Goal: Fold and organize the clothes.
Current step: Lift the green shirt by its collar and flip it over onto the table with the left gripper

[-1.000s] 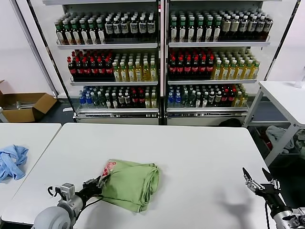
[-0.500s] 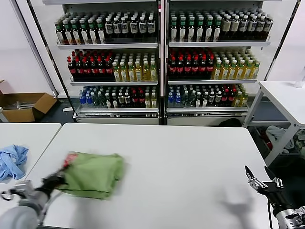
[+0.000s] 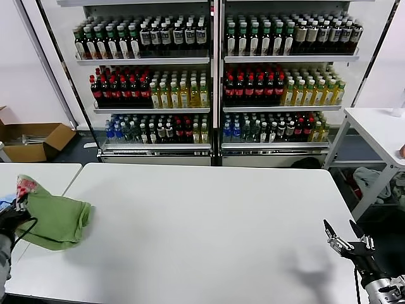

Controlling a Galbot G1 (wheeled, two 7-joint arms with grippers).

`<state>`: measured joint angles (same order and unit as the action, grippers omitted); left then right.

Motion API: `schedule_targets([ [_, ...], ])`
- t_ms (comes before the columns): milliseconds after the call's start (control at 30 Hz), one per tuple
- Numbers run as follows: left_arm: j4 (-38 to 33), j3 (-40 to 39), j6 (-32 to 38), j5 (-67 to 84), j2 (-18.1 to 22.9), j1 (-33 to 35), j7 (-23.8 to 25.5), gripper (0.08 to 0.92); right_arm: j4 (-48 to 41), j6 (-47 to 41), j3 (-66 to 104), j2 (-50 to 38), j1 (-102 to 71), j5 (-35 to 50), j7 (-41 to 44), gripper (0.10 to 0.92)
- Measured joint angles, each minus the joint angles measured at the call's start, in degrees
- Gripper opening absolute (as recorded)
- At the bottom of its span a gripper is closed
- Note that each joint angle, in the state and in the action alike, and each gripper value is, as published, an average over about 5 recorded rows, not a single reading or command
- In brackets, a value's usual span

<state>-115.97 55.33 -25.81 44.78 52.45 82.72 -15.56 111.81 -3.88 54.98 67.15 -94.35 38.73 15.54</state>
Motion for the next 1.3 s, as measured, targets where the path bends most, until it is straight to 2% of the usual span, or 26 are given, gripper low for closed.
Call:
schedule_targets([
  [133,-3.43,-7.35,-0.47,-2.43,1.0,-2.31,-1.95,0.115,0.66,-0.06,0.48,0.36,-0.37,-0.09,-0.02,0.823],
  [300,-5.26,-20.99,-1.87,-4.57,2.98,-6.17,-3.83,0.115,1.62,-0.3,1.15,0.69,-0.94,-0.21,-0.07,0.823],
  [500,-4.13,-36.91,-3.71,-4.5,7.11,-12.33,-6.09,0.115,2.62,-0.78,1.67,0.85,-1.77,-0.43,-0.24,0.823],
  [633,-2.12,-44.25,-4.26,-3.04,10.34,-16.25,-7.8,0.115,3.4,-1.3,1.57,0.71,-2.12,-0.54,-0.32,0.823],
  [967,0.69,-52.54,-4.0,3.13,15.59,-21.94,-10.0,0.123,5.33,-2.99,-1.25,-0.36,-1.14,-2.06,-1.07,0.823],
  [1067,0.85,-53.14,-4.01,4.19,15.88,-22.29,-9.04,0.179,5.89,-3.84,-3.01,-0.88,-0.62,-2.83,-1.6,0.823],
  [1300,-0.44,-51.85,-4.2,5.85,14.91,-21.66,-4.77,0.384,6.32,-7.66,-8.61,-3.05,2.07,-3.31,-3.61,0.823],
])
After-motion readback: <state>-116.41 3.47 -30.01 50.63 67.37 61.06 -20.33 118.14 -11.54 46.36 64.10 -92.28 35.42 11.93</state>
